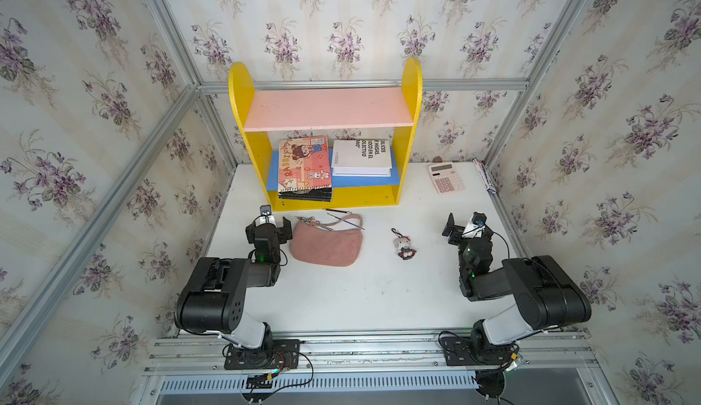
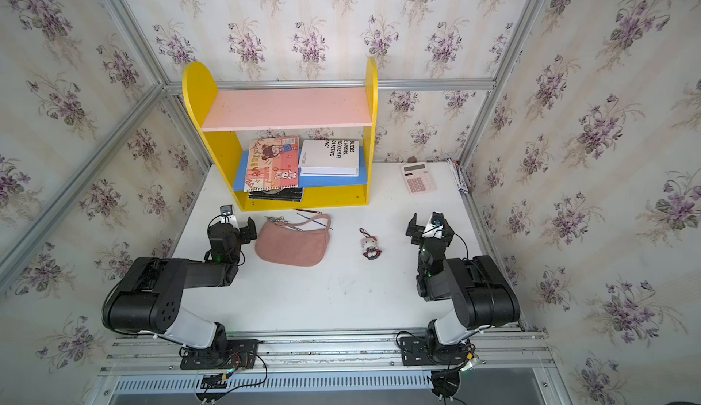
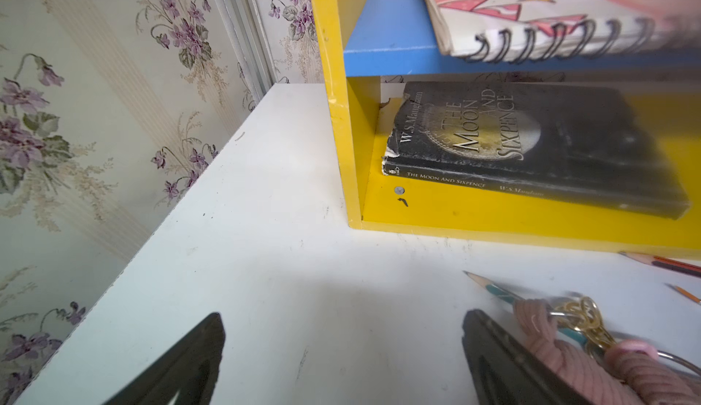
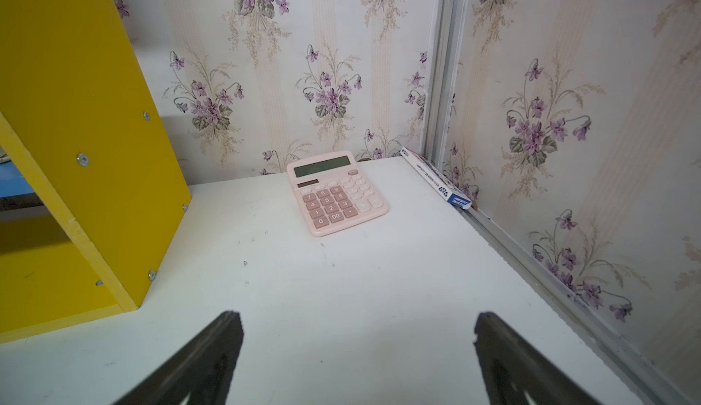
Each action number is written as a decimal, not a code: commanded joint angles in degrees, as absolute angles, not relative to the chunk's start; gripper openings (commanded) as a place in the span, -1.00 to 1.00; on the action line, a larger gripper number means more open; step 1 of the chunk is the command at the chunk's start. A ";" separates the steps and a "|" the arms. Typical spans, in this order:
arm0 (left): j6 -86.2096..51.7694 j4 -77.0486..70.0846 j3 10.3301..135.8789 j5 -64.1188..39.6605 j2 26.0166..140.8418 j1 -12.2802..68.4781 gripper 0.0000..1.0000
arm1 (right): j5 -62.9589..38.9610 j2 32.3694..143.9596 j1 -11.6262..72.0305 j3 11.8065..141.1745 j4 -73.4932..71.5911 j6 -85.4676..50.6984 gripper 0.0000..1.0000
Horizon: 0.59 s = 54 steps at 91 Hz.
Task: Remove the decoration from the bag
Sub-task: Reset both arms
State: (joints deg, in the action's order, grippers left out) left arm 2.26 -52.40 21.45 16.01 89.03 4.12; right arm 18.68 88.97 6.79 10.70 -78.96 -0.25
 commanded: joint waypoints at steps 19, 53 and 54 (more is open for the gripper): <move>1.93 -53.96 21.45 15.69 89.03 4.08 0.99 | 18.90 88.95 6.83 10.77 -79.45 -0.70 1.00; 2.29 -54.22 21.40 16.04 89.12 4.41 0.99 | 18.90 89.01 6.77 10.72 -79.45 -0.70 1.00; 2.29 -54.23 21.38 16.02 89.12 4.40 0.99 | 18.90 88.98 6.81 10.72 -79.45 -0.70 1.00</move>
